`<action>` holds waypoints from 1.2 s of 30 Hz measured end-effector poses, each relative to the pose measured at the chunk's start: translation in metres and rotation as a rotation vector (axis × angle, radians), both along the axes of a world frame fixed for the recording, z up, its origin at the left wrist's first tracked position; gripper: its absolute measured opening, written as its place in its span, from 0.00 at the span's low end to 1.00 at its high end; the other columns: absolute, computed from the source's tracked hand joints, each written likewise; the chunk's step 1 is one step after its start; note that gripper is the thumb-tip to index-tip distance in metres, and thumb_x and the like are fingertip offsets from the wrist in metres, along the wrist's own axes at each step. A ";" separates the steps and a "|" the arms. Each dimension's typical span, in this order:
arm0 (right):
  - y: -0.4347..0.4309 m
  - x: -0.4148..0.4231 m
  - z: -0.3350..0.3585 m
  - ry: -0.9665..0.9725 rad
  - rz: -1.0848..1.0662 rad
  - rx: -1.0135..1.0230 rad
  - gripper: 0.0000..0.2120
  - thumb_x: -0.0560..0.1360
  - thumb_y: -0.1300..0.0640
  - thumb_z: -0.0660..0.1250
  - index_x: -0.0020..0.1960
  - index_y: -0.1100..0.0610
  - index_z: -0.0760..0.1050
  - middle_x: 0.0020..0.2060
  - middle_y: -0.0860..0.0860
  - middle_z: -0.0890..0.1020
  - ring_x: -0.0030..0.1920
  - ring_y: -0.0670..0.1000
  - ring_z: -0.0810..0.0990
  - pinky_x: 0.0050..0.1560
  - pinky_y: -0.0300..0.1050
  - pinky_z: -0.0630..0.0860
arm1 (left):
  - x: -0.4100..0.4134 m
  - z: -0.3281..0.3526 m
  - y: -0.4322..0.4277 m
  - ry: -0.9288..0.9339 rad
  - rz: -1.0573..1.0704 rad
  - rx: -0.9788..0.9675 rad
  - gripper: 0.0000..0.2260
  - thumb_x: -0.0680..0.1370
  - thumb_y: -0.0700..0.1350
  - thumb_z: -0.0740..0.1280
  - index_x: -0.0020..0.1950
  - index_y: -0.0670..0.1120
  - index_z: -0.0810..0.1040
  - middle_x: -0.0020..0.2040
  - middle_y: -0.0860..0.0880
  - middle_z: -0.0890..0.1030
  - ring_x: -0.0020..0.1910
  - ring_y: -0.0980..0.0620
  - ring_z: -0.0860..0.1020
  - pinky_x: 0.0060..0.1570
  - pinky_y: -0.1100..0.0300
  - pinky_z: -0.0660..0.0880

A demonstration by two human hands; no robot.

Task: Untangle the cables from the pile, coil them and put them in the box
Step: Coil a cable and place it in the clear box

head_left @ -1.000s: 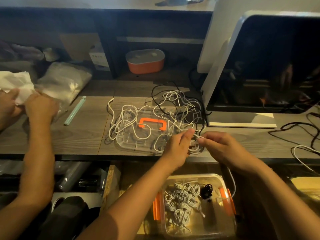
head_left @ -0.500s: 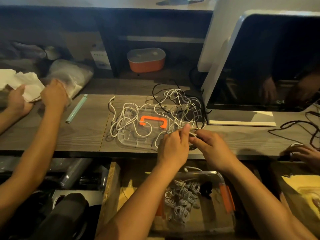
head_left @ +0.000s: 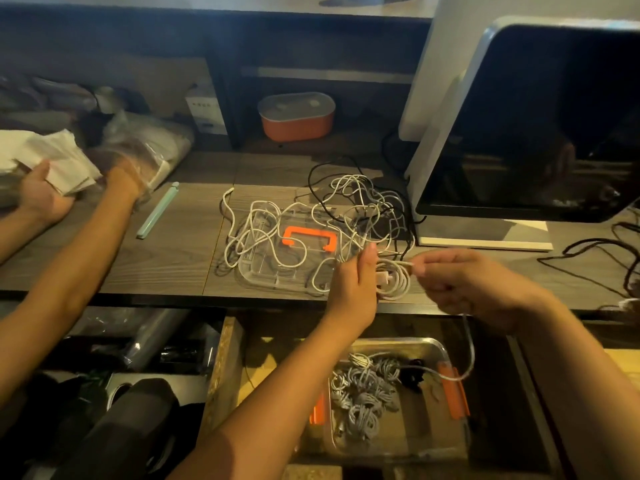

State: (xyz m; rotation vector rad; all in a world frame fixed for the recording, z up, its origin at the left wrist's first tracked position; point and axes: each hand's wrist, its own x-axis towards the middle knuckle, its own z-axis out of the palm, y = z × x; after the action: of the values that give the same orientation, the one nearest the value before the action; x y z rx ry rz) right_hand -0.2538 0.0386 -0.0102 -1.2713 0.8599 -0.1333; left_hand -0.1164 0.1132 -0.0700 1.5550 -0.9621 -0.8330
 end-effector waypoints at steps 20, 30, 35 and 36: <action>0.056 0.024 -0.055 0.432 0.295 -0.992 0.11 0.80 0.54 0.57 0.48 0.56 0.77 0.39 0.51 0.81 0.40 0.51 0.78 0.44 0.52 0.76 | 0.020 -0.033 -0.019 -0.858 0.218 -0.319 0.26 0.83 0.51 0.48 0.32 0.43 0.75 0.21 0.48 0.71 0.17 0.49 0.68 0.25 0.66 0.56; 0.015 0.008 0.001 -0.052 -0.066 -0.488 0.16 0.60 0.58 0.76 0.44 0.58 0.74 0.27 0.51 0.78 0.27 0.47 0.77 0.30 0.38 0.75 | -0.016 -0.013 0.002 -0.133 -0.131 -0.179 0.21 0.77 0.58 0.49 0.29 0.51 0.68 0.24 0.57 0.68 0.24 0.58 0.66 0.29 0.55 0.61; 0.016 0.020 -0.031 -0.436 -0.214 -0.031 0.21 0.61 0.52 0.79 0.46 0.56 0.71 0.28 0.52 0.78 0.27 0.49 0.77 0.26 0.38 0.74 | -0.019 -0.001 0.011 0.162 -0.114 -0.133 0.19 0.77 0.56 0.51 0.34 0.49 0.73 0.28 0.53 0.74 0.29 0.56 0.72 0.33 0.53 0.68; 0.020 0.026 -0.036 -0.458 -0.278 0.008 0.21 0.63 0.52 0.77 0.46 0.58 0.69 0.28 0.51 0.78 0.26 0.48 0.77 0.26 0.37 0.74 | -0.018 -0.001 0.011 0.170 -0.095 -0.127 0.19 0.77 0.56 0.51 0.34 0.49 0.73 0.29 0.54 0.76 0.31 0.55 0.74 0.33 0.53 0.70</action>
State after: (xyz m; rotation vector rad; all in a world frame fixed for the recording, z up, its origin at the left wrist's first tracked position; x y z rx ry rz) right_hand -0.2278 0.0589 -0.0465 -1.0492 0.6315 -0.6177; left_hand -0.1343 0.1244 -0.0714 1.3162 -0.9517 -0.9371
